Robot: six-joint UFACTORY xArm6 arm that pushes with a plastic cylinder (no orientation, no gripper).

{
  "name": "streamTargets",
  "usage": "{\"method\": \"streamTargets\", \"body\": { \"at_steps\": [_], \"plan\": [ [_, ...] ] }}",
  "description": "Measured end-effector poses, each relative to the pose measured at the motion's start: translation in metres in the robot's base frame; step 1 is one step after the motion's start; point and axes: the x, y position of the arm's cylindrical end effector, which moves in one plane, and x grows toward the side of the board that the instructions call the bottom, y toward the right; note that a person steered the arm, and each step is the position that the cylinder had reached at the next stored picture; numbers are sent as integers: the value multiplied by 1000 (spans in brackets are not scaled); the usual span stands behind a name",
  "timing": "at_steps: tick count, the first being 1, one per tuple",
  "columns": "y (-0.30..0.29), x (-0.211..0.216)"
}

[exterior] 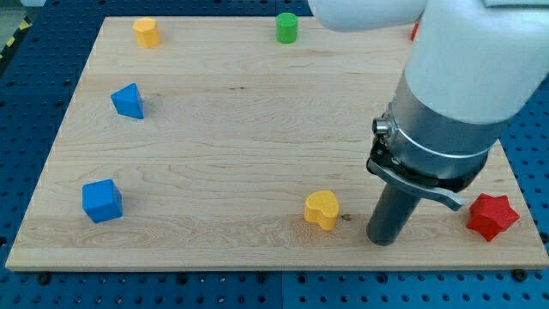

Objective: Place arm at the right of the yellow heart

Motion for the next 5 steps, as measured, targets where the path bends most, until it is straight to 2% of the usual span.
{"method": "streamTargets", "body": {
  "at_steps": [5],
  "plan": [
    [-18,-11]
  ]
}}
